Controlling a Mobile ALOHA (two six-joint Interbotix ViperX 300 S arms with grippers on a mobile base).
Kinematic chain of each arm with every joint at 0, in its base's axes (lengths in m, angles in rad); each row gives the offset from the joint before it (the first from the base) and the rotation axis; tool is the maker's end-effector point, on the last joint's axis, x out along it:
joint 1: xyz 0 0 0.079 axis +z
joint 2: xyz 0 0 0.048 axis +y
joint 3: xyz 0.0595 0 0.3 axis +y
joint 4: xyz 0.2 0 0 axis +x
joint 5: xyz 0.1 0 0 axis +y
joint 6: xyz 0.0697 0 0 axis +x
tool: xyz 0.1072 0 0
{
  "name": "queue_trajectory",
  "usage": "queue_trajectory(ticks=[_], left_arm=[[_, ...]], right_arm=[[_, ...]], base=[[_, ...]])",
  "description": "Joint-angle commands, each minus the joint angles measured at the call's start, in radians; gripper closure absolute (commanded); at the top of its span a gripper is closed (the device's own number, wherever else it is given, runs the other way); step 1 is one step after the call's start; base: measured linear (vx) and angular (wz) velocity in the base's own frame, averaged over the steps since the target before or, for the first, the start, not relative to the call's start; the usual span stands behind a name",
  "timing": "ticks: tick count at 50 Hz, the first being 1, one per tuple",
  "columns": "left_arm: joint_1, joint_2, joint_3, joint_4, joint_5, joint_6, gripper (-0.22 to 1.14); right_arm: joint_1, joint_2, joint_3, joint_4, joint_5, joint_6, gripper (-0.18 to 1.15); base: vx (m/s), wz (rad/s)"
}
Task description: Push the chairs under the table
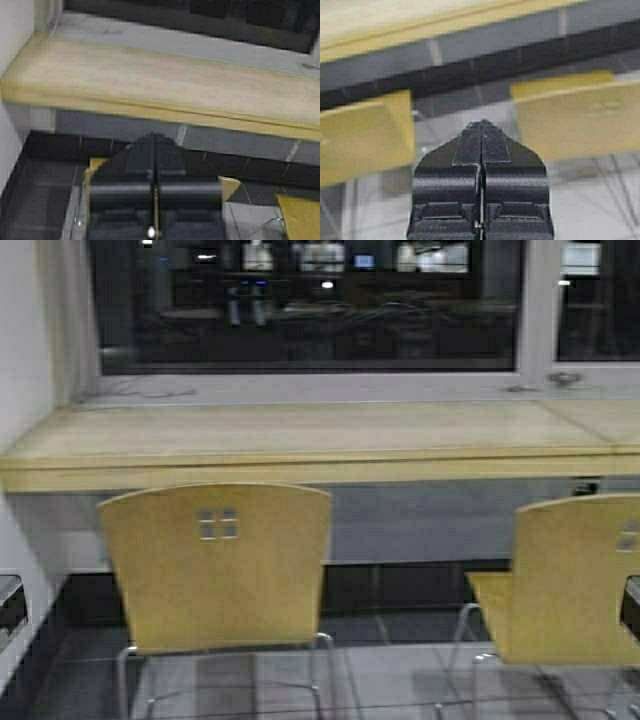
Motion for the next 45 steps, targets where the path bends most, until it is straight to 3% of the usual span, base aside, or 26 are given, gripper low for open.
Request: queue_trajectory(ticks=[1, 29, 45], left_arm=[[0.002, 0.041, -0.009, -0.012, -0.008, -0.052, 0.88], [0.0, 0.133, -0.023, -0.011, -0.006, -0.092, 0.88], [0.002, 0.164, -0.028, -0.011, -0.006, -0.091, 0.88]], right_arm=[[0.0, 0.002, -0.025, 0.018, -0.003, 0.025, 0.93], [0.0, 0.018, -0.032, 0.023, 0.057, 0.072, 0.93], [0.0, 0.048, -0.049, 0.023, 0.057, 0.08, 0.93]], base=[[0.08, 0.28], [0.08, 0.24], [0.1, 0.06]])
